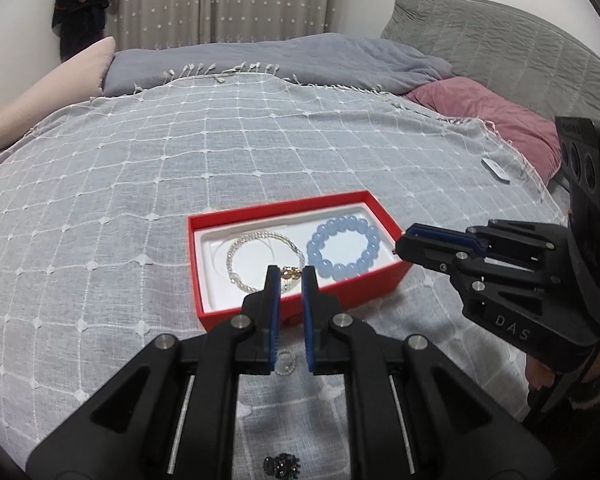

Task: Organize jewelry
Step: 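Carry both gold earrings into the box and lower them onto the bracelets, then open both grippers to release the earrings in the box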

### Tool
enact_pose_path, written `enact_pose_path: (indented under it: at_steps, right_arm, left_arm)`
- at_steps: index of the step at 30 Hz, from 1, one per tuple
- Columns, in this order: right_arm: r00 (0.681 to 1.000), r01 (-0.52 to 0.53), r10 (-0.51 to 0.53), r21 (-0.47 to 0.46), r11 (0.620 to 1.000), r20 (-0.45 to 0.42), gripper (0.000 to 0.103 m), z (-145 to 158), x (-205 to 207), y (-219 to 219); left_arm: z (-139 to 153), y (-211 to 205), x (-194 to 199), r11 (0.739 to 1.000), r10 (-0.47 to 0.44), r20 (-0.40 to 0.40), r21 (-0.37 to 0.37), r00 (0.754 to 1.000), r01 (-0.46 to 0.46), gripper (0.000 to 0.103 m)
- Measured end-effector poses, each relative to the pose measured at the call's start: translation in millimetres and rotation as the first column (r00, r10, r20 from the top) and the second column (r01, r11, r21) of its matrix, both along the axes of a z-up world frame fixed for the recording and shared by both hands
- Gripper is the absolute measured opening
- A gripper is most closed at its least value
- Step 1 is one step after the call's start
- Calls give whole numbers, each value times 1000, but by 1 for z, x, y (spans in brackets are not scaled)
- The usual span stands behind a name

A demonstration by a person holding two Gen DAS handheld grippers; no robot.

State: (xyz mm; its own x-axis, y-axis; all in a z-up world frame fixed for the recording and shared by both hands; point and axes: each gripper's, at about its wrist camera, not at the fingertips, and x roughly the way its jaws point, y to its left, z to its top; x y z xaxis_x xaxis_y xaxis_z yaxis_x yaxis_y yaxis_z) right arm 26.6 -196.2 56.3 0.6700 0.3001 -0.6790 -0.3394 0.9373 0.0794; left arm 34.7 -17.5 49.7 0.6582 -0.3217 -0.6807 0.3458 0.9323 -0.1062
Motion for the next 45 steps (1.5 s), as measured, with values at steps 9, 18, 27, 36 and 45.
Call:
enact_pose_path:
  at_steps: [9, 18, 27, 36, 45]
  right_arm:
    - [998, 60, -60, 27, 998, -19, 9, -2, 23, 0]
    - [994, 98, -96, 33, 995, -54, 10, -16, 43, 0]
    - [993, 110, -109, 16, 994, -49, 11, -19, 46, 1]
    - [991, 122, -122, 3, 993, -47, 14, -14, 42, -2]
    - [989, 140, -139, 14, 990, -48, 55, -5, 30, -8]
  left_arm:
    - [-7, 2, 25, 996, 91, -19, -10, 996, -92, 11]
    - [-21, -4, 42, 990, 144, -36, 14, 989, -143, 12]
    - [-24, -11, 41, 987, 153, -14, 48, 988, -152, 15]
    - [-15, -7, 32, 983, 168, 35, 63, 985, -170, 56]
    - [-10, 2, 17, 978, 191, 45, 74, 981, -194, 82]
